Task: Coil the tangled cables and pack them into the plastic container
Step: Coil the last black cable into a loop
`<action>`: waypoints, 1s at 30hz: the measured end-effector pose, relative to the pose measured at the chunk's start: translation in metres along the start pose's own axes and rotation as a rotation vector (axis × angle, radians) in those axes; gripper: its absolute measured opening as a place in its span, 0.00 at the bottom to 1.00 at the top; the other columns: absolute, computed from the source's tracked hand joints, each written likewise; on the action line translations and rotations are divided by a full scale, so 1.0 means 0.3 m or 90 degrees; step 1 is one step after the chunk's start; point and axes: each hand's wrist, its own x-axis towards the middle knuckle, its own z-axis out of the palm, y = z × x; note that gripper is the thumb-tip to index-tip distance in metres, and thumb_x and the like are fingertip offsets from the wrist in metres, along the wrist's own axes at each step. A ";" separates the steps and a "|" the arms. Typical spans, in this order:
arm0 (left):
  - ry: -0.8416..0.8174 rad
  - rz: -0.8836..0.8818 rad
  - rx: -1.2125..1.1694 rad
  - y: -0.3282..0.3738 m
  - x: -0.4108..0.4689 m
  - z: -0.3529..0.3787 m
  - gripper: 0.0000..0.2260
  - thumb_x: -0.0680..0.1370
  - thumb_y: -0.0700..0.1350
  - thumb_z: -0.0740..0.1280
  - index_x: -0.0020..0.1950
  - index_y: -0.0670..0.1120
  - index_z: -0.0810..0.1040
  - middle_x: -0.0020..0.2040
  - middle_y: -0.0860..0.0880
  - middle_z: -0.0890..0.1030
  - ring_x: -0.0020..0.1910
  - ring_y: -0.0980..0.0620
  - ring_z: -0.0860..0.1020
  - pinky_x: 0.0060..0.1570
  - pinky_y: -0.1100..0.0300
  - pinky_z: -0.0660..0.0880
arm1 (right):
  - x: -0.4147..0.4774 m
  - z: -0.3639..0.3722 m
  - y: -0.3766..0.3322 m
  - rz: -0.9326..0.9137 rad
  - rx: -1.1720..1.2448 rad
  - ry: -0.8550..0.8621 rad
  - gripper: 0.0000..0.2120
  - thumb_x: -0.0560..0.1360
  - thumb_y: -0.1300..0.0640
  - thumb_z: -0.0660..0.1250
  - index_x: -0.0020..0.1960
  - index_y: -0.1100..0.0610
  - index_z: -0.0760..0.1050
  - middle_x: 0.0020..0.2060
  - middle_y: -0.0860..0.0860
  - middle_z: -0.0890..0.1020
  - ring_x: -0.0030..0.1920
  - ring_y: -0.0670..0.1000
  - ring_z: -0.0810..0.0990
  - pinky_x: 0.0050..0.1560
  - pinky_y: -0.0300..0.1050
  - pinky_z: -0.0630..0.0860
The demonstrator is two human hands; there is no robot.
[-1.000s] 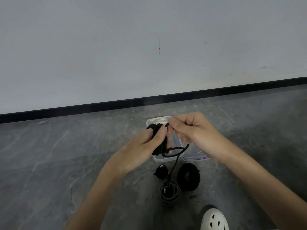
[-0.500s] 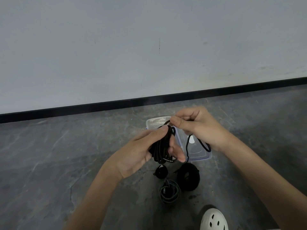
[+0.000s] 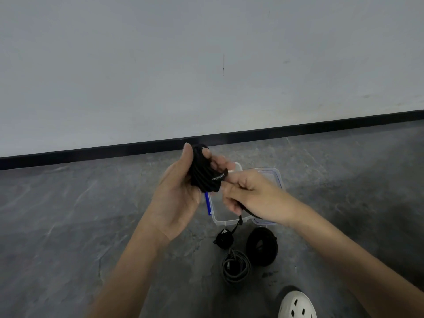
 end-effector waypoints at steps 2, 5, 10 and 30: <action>0.046 0.034 -0.024 0.008 0.005 -0.003 0.17 0.78 0.55 0.57 0.44 0.47 0.81 0.43 0.48 0.82 0.50 0.49 0.82 0.50 0.61 0.78 | -0.004 0.003 0.008 0.041 0.021 -0.029 0.10 0.82 0.63 0.58 0.49 0.62 0.77 0.29 0.50 0.77 0.28 0.46 0.74 0.33 0.38 0.73; 0.084 0.072 -0.018 0.015 0.009 -0.010 0.15 0.78 0.55 0.57 0.46 0.45 0.76 0.43 0.49 0.83 0.51 0.49 0.83 0.50 0.63 0.77 | -0.007 0.009 0.016 0.096 0.060 -0.033 0.07 0.81 0.63 0.59 0.52 0.61 0.76 0.32 0.53 0.79 0.31 0.47 0.78 0.36 0.40 0.78; 0.140 0.111 -0.026 0.024 0.020 -0.031 0.15 0.82 0.53 0.54 0.47 0.45 0.75 0.42 0.49 0.83 0.51 0.49 0.83 0.50 0.63 0.78 | -0.011 0.001 0.013 0.200 0.147 0.059 0.05 0.80 0.63 0.62 0.51 0.57 0.76 0.37 0.54 0.77 0.30 0.48 0.81 0.31 0.36 0.76; 0.324 0.228 0.566 -0.037 0.044 -0.098 0.14 0.84 0.45 0.55 0.51 0.43 0.80 0.46 0.51 0.81 0.42 0.66 0.77 0.44 0.74 0.71 | -0.078 0.025 -0.075 -0.015 -0.173 -0.079 0.14 0.81 0.52 0.60 0.45 0.52 0.83 0.21 0.44 0.64 0.25 0.43 0.64 0.32 0.47 0.69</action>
